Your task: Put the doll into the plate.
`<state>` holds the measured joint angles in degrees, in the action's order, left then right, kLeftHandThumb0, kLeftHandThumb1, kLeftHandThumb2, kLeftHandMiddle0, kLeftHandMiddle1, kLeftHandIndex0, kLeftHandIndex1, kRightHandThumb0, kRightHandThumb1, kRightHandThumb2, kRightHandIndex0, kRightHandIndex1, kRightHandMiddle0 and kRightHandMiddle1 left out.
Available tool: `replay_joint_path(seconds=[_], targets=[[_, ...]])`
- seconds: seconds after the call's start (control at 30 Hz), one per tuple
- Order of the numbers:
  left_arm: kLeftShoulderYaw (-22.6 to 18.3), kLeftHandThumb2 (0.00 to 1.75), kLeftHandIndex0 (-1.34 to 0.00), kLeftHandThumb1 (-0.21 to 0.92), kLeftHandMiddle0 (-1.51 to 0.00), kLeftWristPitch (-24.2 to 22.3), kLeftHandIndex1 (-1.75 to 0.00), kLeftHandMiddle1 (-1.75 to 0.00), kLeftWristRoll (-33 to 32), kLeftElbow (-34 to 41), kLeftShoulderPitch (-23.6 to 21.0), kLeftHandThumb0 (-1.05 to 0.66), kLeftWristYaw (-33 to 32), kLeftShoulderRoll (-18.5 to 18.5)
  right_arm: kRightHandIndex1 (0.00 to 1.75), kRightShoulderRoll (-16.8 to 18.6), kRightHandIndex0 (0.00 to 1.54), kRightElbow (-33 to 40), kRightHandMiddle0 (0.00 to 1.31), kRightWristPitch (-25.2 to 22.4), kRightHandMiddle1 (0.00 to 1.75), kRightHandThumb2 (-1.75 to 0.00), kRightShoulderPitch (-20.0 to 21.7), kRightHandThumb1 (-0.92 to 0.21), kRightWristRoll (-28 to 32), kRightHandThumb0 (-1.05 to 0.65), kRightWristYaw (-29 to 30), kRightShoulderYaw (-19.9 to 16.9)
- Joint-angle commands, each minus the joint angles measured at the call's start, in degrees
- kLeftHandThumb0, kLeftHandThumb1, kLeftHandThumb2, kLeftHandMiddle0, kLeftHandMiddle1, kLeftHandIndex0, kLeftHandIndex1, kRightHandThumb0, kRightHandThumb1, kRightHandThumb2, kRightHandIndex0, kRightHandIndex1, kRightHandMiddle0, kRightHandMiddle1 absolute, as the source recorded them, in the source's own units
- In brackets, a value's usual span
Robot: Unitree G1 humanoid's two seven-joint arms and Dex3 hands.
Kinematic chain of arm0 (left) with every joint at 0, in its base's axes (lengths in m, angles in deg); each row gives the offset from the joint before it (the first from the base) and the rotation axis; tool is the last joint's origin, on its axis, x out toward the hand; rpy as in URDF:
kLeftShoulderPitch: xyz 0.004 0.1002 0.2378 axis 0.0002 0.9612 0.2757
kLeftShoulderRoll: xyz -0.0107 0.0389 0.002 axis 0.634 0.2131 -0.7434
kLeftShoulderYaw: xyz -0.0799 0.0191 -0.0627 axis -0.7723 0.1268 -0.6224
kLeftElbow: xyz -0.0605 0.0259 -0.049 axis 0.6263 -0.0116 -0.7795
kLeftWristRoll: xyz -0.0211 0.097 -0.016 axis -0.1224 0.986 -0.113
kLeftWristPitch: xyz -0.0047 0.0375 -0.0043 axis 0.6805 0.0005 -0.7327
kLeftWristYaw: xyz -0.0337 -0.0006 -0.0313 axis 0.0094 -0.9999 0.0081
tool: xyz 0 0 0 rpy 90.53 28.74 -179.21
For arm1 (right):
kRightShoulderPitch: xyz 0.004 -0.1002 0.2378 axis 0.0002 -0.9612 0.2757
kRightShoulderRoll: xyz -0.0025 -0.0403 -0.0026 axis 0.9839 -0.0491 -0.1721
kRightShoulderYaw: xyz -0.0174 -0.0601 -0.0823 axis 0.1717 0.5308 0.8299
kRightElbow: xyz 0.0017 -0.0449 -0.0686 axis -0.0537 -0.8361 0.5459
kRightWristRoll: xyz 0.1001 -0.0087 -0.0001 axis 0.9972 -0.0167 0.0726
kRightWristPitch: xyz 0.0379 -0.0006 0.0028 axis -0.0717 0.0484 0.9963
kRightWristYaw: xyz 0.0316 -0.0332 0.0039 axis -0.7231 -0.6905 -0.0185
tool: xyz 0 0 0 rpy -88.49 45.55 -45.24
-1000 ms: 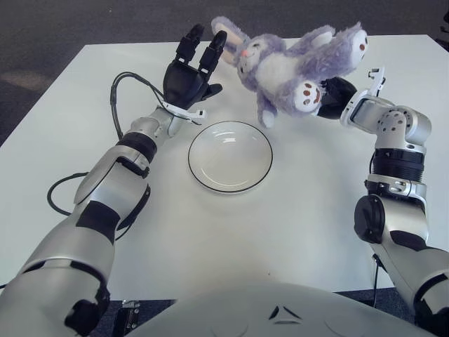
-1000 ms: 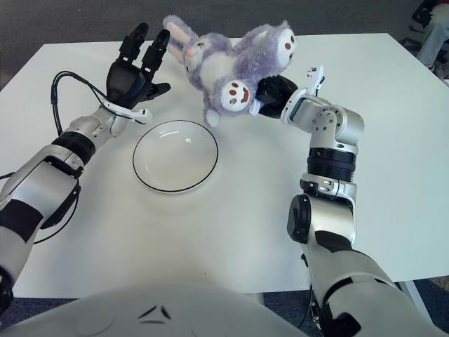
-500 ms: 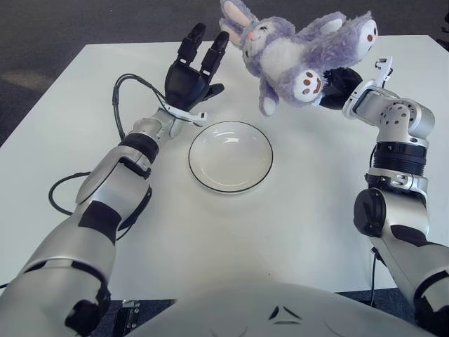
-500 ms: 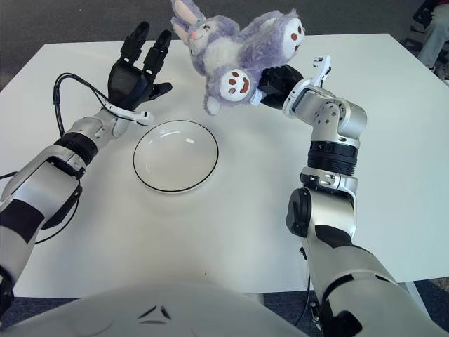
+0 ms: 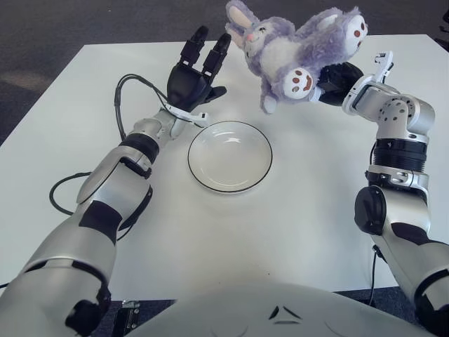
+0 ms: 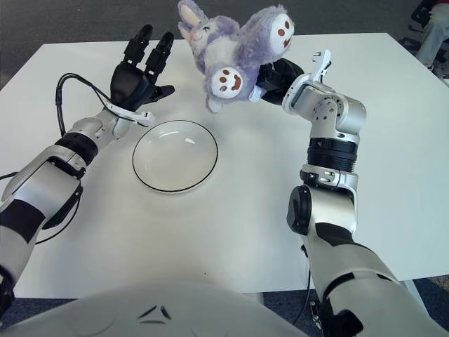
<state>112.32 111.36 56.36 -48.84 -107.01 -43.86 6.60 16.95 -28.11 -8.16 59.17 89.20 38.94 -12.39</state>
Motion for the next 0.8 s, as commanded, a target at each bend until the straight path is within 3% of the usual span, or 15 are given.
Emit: replay_joint_path(seconds=[0.0, 0.13, 0.43, 0.57, 0.77], targets=[[-0.61, 0.33, 0.0, 0.92, -0.02, 0.3, 0.0, -0.09, -0.76, 1.02, -0.67, -1.05, 0.77, -0.21, 1.65, -0.84, 0.64, -0.61, 0.3, 1.07, 1.75, -1.23, 2.29, -0.38, -0.25, 0.0, -0.48, 0.26], [-1.27, 0.34, 0.0, 0.92, 0.0, 0.37, 0.0, -0.03, -1.45, 1.88, -0.83, -1.05, 1.83, -0.87, 1.61, -1.03, 0.66, -1.49, 0.31, 1.27, 1.75, -1.22, 2.76, -0.37, -0.66, 0.0, -0.5, 0.72], [-3.59, 0.27, 0.0, 0.92, 0.0, 1.67, 0.0, 0.0, -4.96, 3.1, -0.86, -1.05, 6.54, -2.58, 1.71, -0.91, 0.67, -3.1, 0.35, 2.41, 1.75, -1.33, 3.71, -0.31, -0.58, 0.0, -1.8, 1.03], [-5.46, 0.21, 0.0, 0.92, 0.0, 4.92, 0.0, 0.0, -7.88, 1.41, -1.81, -1.05, 6.32, -5.32, 1.68, -0.33, 0.69, -2.66, 0.37, 1.43, 1.75, -1.34, 4.25, -0.29, 0.53, 0.0, -1.79, 0.32], [-7.89, 0.17, 0.0, 0.92, 0.0, 10.76, 0.0, 0.0, -11.7, -2.09, -2.54, -1.05, 8.37, -7.67, 1.74, 0.75, 0.53, -1.94, 0.48, -0.16, 1.75, -1.34, 4.71, -0.3, 1.97, 0.0, -1.16, -0.93]])
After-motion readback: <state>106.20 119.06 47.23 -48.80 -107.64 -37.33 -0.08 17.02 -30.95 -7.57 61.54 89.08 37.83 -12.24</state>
